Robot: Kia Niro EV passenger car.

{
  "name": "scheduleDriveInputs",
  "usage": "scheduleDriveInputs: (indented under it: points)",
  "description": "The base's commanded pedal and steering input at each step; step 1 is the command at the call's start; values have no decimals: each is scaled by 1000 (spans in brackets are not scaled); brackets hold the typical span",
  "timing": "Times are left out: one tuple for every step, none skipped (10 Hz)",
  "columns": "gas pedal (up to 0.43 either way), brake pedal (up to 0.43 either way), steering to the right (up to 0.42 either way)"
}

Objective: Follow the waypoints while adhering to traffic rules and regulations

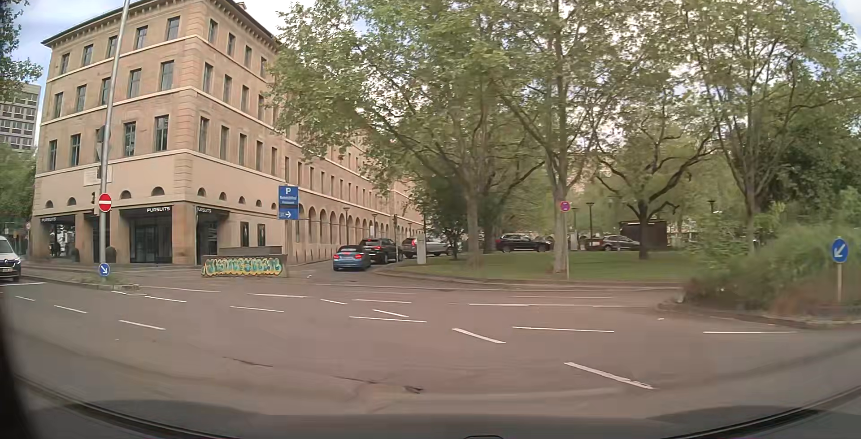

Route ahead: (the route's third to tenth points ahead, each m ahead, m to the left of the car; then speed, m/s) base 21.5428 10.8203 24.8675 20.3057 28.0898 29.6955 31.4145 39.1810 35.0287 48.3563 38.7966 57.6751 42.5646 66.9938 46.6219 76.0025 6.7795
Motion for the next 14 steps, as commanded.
scheduleDriveInputs:
  points:
    - [118,0,-226]
    - [118,0,-225]
    - [118,0,-224]
    - [118,0,-219]
    - [118,0,-209]
    - [130,0,-197]
    - [118,0,-194]
    - [118,0,-190]
    - [118,0,-184]
    - [118,0,-184]
    - [118,0,-184]
    - [118,0,-185]
    - [118,0,-191]
    - [130,0,-204]
